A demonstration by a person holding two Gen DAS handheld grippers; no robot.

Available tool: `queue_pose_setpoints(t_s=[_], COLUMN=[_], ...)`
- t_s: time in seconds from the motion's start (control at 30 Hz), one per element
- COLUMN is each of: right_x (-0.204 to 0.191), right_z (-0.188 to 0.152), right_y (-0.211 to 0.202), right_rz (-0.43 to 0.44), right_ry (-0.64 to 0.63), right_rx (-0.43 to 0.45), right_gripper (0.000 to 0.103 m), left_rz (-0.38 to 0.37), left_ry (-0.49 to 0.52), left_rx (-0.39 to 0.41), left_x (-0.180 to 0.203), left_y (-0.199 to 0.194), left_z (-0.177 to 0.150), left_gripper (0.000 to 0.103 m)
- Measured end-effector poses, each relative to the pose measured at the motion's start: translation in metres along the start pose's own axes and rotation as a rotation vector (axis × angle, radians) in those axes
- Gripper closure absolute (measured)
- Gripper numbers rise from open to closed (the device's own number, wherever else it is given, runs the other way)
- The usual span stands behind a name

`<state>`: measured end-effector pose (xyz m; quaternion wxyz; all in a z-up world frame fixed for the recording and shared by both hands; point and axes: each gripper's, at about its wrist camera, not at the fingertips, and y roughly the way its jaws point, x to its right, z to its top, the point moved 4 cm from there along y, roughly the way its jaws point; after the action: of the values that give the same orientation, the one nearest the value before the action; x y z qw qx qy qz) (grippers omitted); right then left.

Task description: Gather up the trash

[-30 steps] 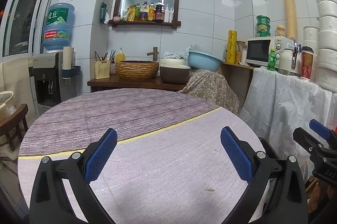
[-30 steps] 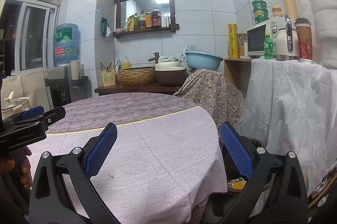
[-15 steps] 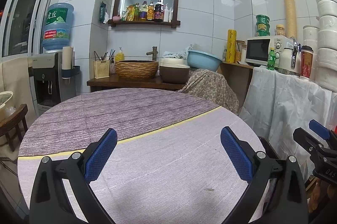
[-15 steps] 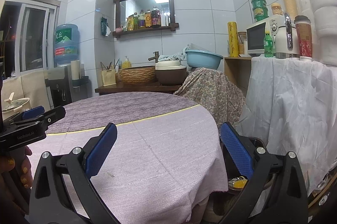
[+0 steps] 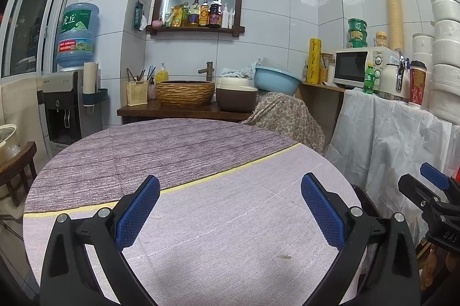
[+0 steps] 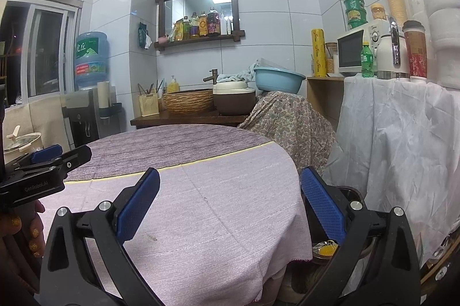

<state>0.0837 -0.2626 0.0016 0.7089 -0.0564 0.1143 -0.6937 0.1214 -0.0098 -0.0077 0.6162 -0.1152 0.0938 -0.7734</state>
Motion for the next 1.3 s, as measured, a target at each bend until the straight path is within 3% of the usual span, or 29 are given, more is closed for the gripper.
queue_pose_setpoints(t_s=[0.63, 0.8, 1.3], right_x=[-0.0017, -0.0025, -0.0056], right_z=[-0.0027, -0.003, -0.0068], right_y=[0.0008, 0.0018, 0.0015], right_rz=[0.002, 0.001, 0.002], right_ry=[-0.001, 0.001, 0.001], right_rx=[-0.004, -0.006, -0.01], right_gripper=[0.006, 0.006, 0.006], left_rz=[-0.013, 0.015, 0.019], left_ry=[0.018, 0.037, 0.01], left_rx=[-0.02, -0.007, -0.031], left_x=[0.0031, 0.006, 0.0017], left_y=[0.0028, 0.0009, 0.0037], left_z=[-0.0028, -0.0027, -0.0022], left_gripper=[0.006, 0.006, 0.006])
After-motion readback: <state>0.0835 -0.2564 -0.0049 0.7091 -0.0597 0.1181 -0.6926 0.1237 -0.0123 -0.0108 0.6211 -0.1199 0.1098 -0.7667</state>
